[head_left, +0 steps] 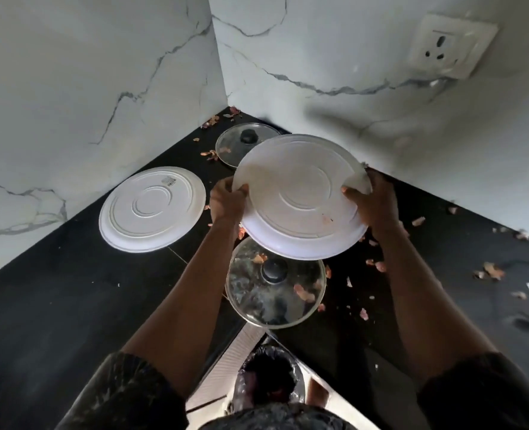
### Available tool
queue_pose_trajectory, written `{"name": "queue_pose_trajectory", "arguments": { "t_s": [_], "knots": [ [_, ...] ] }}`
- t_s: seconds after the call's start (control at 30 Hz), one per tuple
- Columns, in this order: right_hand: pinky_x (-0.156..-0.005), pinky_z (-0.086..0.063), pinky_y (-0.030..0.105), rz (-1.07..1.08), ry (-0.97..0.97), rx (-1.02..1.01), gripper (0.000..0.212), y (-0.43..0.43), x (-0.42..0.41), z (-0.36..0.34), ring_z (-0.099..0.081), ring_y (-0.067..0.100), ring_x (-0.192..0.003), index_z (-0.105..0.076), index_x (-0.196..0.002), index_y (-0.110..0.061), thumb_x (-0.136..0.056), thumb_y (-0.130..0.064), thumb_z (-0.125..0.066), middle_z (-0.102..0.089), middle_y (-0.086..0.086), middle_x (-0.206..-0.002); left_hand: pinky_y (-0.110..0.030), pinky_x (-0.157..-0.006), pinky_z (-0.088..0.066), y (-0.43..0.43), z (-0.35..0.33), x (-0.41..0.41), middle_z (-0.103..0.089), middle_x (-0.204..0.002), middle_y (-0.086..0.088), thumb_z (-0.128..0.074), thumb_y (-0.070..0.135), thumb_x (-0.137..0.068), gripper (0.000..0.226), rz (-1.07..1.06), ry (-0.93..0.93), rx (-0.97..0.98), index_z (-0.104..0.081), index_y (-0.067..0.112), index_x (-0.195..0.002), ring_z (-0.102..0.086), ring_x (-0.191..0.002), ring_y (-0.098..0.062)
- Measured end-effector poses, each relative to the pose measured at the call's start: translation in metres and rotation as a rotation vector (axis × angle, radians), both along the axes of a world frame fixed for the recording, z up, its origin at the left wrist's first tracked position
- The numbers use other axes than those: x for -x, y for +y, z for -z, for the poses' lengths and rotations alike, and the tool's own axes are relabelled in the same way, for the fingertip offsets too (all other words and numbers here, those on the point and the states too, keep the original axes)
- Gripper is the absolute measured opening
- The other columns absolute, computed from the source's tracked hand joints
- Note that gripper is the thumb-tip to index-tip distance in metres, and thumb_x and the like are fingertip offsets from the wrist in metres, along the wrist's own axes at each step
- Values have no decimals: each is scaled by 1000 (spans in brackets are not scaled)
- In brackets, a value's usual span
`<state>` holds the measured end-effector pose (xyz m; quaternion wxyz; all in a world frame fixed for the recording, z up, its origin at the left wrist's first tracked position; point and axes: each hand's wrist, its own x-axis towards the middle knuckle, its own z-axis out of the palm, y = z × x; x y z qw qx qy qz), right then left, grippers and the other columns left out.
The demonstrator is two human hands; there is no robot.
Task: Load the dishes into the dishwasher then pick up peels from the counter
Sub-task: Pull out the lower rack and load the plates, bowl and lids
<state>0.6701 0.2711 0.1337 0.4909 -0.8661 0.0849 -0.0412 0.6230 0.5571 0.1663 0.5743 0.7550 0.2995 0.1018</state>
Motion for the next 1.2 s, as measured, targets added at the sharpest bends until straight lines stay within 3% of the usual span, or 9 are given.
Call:
{"name": "queue_pose_trajectory", "arguments": {
  "t_s": [0.1,0.23,0.37,0.5,0.63,0.77,0.93,1.2],
  "knots": [
    [-94,-44,33,84,52,10,88,9,46,2,-57,31,-117,-56,-139,-12,-64,-53,-77,-59,18,-131,-46,-97,-54,11,12,20,-68,-116,-6,-70,20,-91,35,53,33,45,-65,14,-125,-64,-104,-28],
    [-96,-41,36,182,69,60,73,20,108,6,-49,33,-126,-55,-141,-13,-79,-40,-83,-49,16,-138,-46,-100,-52,22,25,49,-67,-123,-6,-68,24,-93,43,205,65,33,-60,14,-134,-64,-110,-28],
    [-90,-45,40,332,130,102,72,24,170,15,-50,27,-117,-50,-145,-22,-83,-42,-80,-46,12,-139,-40,-94,-53,21,42,78,-65,-120,-1,-71,27,-92,46,385,69,-12,-59,15,-135,-62,-107,-23],
    [-97,-43,38,441,115,123,71,21,228,22,-51,30,-123,-51,-144,-20,-83,-39,-80,-50,12,-140,-34,-90,-48,10,49,100,-65,-123,-4,-72,28,-91,49,517,87,-57,-58,13,-135,-60,-108,-21],
    [-91,-35,26,565,126,103,65,10,287,24,-50,26,-118,-53,-143,-17,-86,-34,-78,-50,15,-135,-29,-90,-43,-19,44,121,-62,-118,1,-70,22,-92,47,635,60,-76,-58,11,-136,-56,-105,-16],
    [-94,-36,24,684,138,94,65,-17,348,29,-53,28,-120,-54,-143,-15,-85,-34,-78,-55,16,-132,-41,-95,-51,-59,45,146,-68,-120,-9,-73,27,-89,46,756,41,-106,-62,10,-130,-62,-105,-25],
    [-105,-48,40,804,158,44,66,-54,427,37,-59,29,-118,-57,-140,-18,-82,-41,-79,-60,12,-132,-49,-99,-51,-113,45,190,-68,-124,-13,-74,28,-88,50,895,42,-131,-60,7,-132,-63,-111,-30],
    [-102,-48,39,986,172,21,57,-111,567,44,-59,31,-120,-61,-136,-16,-84,-33,-78,-64,14,-131,-49,-102,-51,-199,63,295,-67,-126,-9,-76,33,-86,54,1055,49,-181,-61,12,-133,-63,-113,-27]
  ]
}}
